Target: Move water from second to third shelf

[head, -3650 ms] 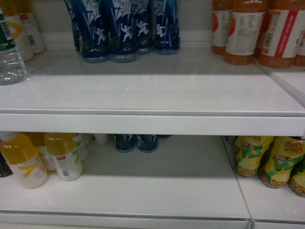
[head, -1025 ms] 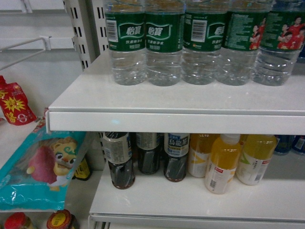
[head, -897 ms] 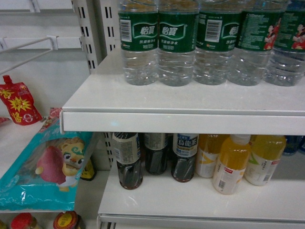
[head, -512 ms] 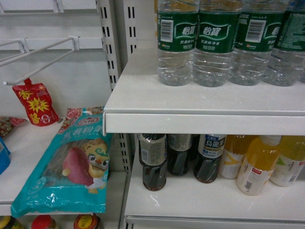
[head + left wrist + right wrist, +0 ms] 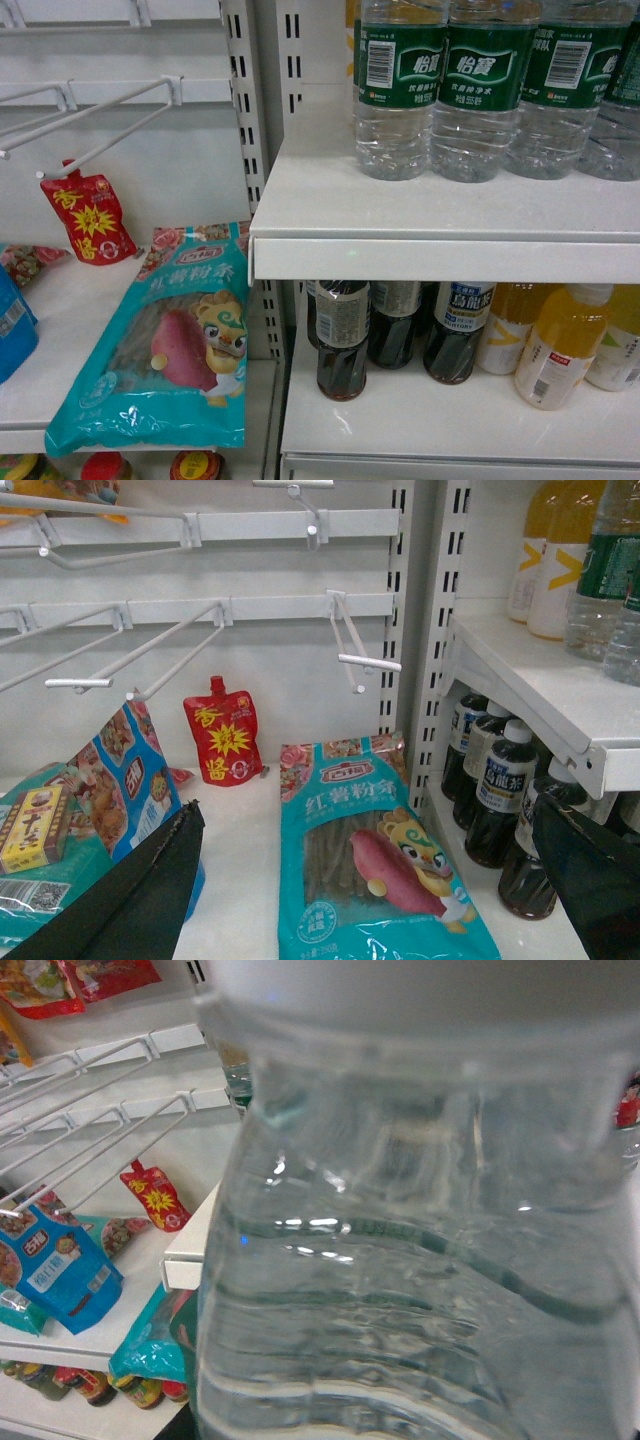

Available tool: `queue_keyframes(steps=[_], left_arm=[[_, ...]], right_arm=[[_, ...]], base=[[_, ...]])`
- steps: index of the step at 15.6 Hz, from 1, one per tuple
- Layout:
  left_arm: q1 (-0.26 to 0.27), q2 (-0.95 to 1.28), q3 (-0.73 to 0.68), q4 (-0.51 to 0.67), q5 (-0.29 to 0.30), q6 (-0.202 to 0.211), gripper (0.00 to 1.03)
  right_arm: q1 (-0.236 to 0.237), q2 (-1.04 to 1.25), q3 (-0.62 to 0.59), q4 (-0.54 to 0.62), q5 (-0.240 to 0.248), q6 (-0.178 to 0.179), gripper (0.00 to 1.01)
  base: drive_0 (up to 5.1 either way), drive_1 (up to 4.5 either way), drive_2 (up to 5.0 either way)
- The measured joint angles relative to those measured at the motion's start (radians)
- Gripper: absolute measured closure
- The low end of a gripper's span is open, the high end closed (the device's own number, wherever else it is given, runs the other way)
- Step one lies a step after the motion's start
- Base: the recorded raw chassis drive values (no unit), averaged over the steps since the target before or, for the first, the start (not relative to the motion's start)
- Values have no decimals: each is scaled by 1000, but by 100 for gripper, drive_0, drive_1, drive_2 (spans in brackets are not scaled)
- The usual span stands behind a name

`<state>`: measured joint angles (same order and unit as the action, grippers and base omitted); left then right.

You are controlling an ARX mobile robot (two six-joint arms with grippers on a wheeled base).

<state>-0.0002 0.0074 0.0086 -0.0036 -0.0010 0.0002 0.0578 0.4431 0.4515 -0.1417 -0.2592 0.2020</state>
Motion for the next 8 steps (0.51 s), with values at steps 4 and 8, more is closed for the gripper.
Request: queue_keyframes(steps=[4, 8], left_arm=[[0, 0, 0, 0, 0, 0, 5], [0, 0, 0, 0, 0, 0, 5]], right_arm=[[-34, 42, 67, -174, -88, -25, 59], [-44, 66, 82, -238, -139, -40, 59]], base=[[-330, 174, 174], [-330, 174, 174]])
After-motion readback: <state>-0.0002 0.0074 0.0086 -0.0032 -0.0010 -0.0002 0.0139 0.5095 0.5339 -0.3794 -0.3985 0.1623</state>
